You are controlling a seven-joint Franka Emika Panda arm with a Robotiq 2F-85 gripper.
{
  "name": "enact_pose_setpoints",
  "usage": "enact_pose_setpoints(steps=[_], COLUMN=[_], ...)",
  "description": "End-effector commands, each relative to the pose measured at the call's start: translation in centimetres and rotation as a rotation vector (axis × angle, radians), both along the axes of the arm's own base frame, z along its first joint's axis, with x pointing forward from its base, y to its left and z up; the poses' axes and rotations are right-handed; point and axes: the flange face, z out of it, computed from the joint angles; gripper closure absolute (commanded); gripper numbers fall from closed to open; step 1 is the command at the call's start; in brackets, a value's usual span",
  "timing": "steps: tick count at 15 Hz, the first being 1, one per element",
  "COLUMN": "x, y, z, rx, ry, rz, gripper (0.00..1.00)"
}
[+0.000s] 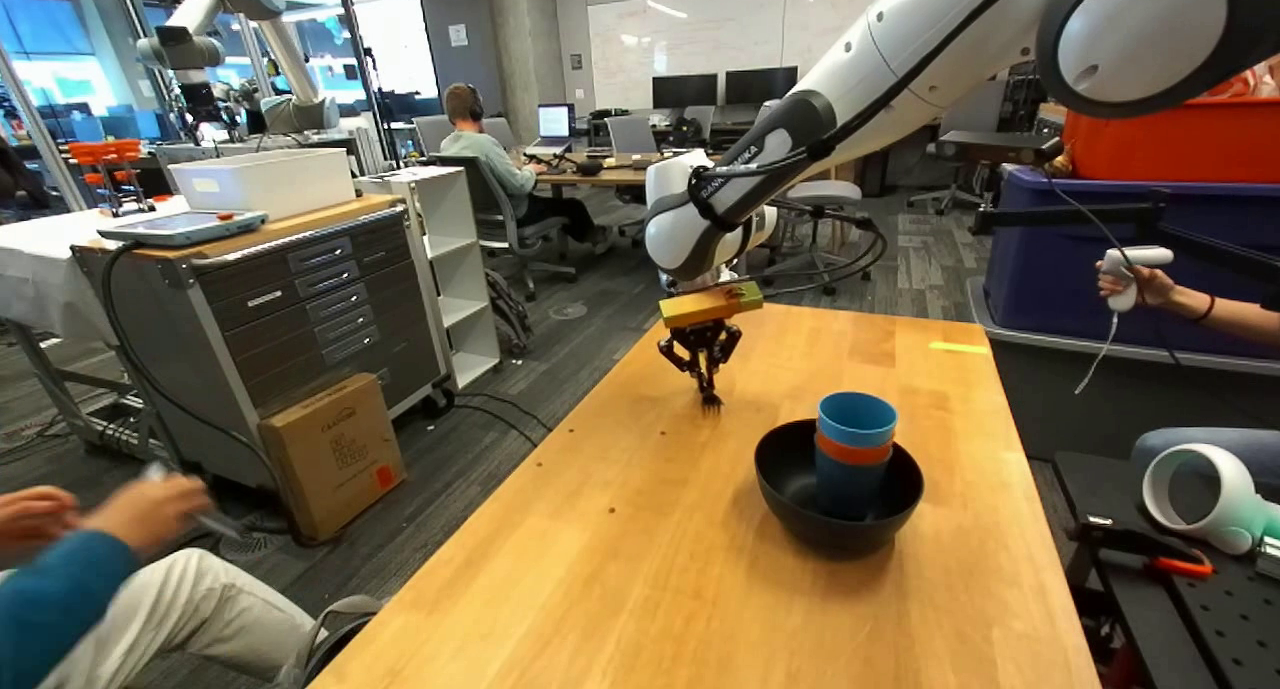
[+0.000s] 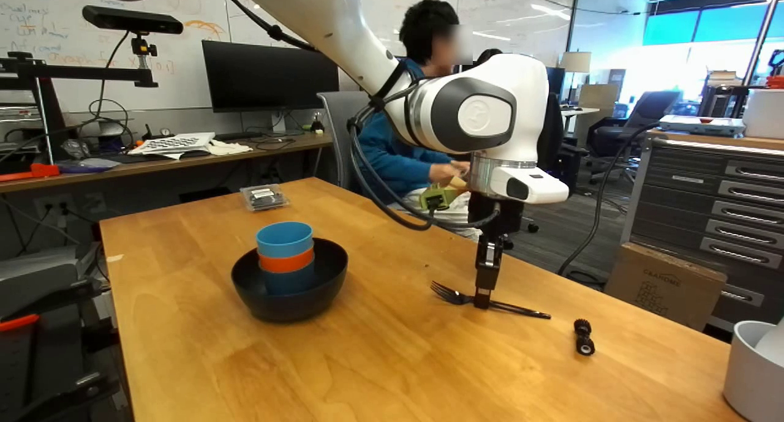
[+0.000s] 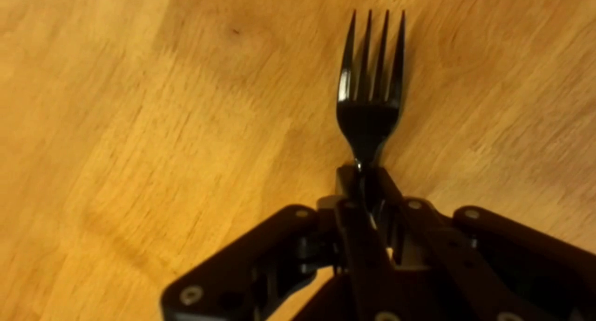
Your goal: Stack the three cups and put the in the bowl, then pick the fork and put it in the cups
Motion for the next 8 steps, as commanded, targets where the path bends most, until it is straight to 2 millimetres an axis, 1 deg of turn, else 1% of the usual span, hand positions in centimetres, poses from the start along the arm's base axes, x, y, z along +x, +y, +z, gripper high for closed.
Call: enact_pose_setpoints(steps=[1,4,8], x=[0.4,0.4,0.5], y=[-0.6,-0.7,-0.2], z=[0.3,1.3,4.2], rx=[0.020,0.027,0.042], ry=[0.000,-0.009,-0.045], rz=[-0.024,-0.046,-0.058], gripper=[0.97,0.97,0.97])
